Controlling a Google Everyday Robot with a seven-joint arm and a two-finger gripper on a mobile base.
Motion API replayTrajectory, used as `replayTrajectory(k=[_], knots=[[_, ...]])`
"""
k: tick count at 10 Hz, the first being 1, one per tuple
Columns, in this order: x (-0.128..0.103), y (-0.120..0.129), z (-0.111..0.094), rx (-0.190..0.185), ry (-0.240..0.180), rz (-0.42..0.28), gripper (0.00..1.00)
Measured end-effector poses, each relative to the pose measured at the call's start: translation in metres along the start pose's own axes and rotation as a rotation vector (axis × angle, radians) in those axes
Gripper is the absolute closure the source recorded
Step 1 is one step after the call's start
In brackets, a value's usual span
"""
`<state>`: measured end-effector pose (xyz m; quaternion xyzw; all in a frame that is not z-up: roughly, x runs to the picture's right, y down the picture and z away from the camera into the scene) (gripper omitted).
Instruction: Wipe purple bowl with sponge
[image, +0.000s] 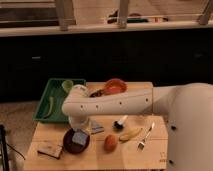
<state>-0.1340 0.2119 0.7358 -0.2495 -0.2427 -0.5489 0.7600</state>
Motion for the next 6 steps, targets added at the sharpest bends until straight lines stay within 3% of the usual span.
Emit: replayTrajectory(k=[4, 6], knots=[[-0.007, -0.030, 0.003, 0.039, -0.017, -0.080, 0.94], [-0.011, -0.030, -0.007, 0.046, -0.006, -0.072, 0.94]])
